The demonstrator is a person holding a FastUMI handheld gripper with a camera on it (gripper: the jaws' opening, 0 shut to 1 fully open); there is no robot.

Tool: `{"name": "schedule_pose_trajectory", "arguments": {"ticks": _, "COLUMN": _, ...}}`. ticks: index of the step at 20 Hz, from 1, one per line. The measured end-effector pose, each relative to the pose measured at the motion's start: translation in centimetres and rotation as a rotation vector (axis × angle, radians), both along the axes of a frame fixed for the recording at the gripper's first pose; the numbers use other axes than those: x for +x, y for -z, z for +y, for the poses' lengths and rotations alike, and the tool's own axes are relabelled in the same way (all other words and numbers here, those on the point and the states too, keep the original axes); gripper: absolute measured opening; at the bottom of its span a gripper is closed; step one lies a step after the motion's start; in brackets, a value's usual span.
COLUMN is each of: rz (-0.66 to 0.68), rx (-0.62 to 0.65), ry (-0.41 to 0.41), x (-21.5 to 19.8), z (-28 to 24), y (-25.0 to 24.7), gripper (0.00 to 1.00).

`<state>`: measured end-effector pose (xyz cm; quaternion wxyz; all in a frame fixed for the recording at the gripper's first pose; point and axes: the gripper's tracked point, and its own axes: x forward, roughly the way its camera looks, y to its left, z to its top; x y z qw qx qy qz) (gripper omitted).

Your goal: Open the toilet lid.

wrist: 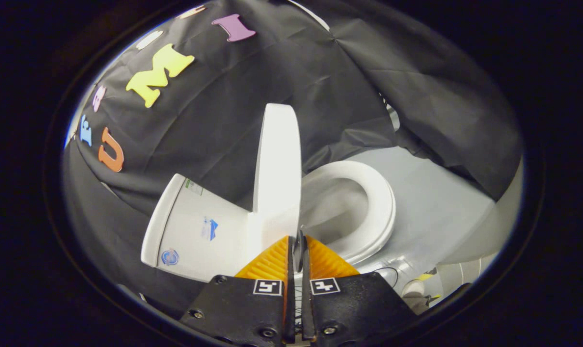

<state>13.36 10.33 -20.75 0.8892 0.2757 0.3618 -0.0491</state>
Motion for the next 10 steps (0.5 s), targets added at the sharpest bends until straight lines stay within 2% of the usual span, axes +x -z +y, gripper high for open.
{"name": "schedule_pose_trajectory", "arguments": {"ticks": 10, "rz": -0.018, "rx": -0.085, "ry": -0.043, "x": 0.3, "z": 3.0, "y": -2.0, "gripper": 0.08}}
